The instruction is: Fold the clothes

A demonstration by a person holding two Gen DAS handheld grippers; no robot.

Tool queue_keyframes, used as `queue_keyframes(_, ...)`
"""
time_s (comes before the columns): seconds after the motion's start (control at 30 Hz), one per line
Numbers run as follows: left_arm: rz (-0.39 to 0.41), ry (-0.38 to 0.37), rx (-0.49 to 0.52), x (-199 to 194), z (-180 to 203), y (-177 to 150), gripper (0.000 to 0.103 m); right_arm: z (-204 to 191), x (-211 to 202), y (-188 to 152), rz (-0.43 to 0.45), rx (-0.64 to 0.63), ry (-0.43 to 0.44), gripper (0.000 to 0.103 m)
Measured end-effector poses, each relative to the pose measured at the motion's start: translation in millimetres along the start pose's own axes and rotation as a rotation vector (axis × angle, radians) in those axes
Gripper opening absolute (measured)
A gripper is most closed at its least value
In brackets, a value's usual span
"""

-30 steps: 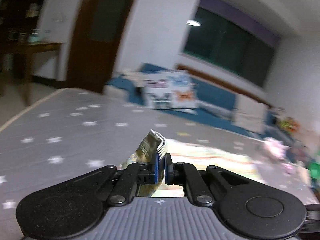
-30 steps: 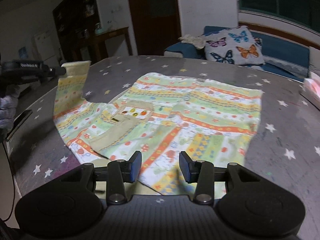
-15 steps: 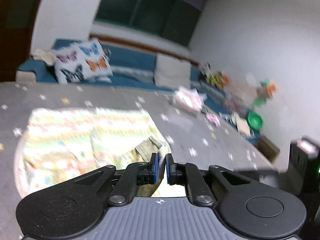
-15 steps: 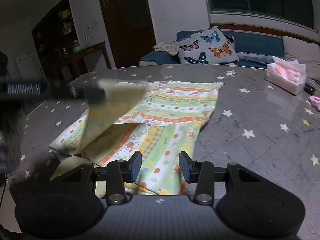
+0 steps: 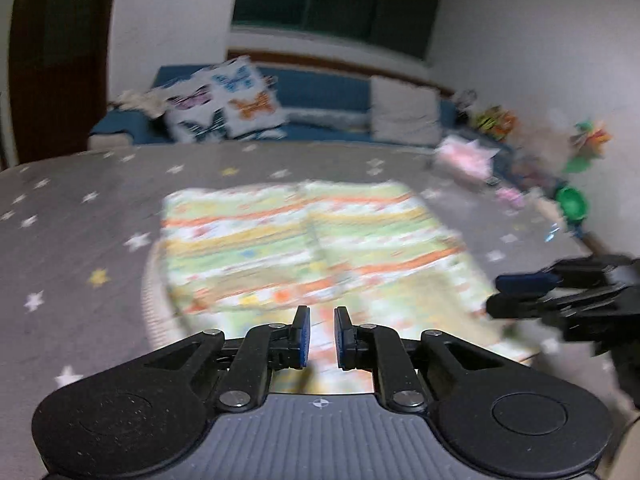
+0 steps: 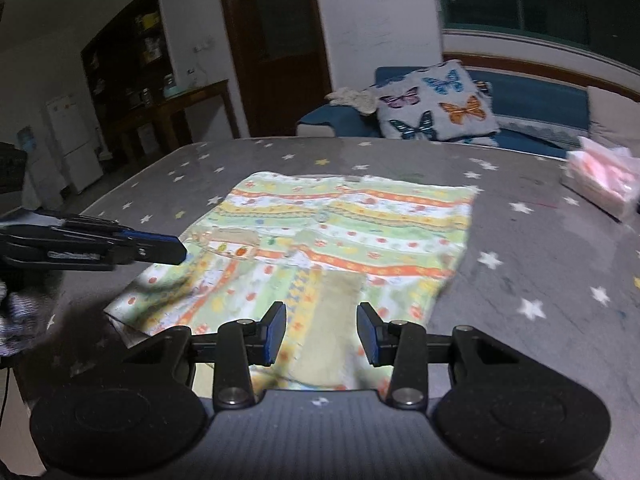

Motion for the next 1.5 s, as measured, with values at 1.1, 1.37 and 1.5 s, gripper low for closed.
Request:
queue_keyframes(1.1,-0.064,0.017,0.718,-30,65,-85,0.05,-13,-17,-39,-0.108,-0.184,-0.021,0.036)
queue_keyframes(1.37,0.007,-0.031,0.727,-21,85,-74,0.037,-19,-29,-50,-0.114,-0.289,-0.027,0.045)
queue_keyframes(1.5,0.021,-0.083,0.634,-21,82,-57,0.015,-28,-31,-53,-0.101,-0.369,-0.013,0.051)
Point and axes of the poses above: each gripper's, at about its wrist camera, not at the fingertips, and x roughly the way its jaws point, z to its right, y to its top, the point moved 9 cm from there along x, roughly the way its jaws point, and after that the axes turned 7 degrees about -y, right-handed, at the moved point
